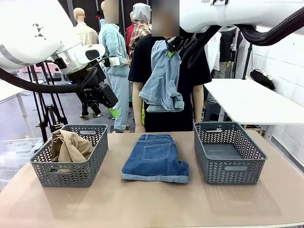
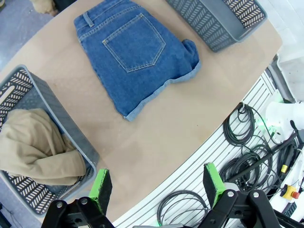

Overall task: Sort the tops and bottoms.
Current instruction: Sort the clothes according to human instructions.

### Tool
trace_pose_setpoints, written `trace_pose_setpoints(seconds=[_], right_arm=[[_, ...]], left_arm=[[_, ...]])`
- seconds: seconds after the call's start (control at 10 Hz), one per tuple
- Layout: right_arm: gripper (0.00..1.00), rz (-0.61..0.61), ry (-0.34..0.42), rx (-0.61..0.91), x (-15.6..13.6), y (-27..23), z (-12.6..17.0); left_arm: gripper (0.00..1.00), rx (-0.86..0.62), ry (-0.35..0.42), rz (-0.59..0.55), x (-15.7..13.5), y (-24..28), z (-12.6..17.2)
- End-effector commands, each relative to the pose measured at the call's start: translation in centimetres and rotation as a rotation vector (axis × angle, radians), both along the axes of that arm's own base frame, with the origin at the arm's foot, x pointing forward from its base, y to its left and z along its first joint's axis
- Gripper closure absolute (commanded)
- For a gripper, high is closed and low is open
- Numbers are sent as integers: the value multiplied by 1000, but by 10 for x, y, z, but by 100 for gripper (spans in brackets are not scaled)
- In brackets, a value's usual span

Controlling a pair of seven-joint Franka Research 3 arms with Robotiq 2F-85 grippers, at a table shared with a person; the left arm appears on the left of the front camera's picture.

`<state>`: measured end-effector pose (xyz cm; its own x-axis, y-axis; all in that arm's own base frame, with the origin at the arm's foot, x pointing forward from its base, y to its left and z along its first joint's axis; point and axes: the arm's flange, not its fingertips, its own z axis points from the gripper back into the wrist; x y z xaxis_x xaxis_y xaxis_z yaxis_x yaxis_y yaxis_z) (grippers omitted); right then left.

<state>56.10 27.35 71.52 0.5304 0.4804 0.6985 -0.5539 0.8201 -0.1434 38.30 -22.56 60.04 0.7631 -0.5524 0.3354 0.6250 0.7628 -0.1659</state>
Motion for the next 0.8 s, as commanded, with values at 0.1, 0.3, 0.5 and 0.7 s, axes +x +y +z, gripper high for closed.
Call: trace_pose_setpoints(seconds=[0.1,0.3,0.5,0.7], right_arm=[[100,-1,-10,3,-2,-1,4],[100,-1,-10,3,-2,-1,4],[100,-1,-10,3,-2,-1,4],[100,-1,-10,3,-2,-1,4]], left_arm=[[0,4,1,-9,-1,1,2],[0,4,1,-9,-1,1,2],[0,4,1,-9,-1,1,2],[0,4,1,-9,-1,1,2]])
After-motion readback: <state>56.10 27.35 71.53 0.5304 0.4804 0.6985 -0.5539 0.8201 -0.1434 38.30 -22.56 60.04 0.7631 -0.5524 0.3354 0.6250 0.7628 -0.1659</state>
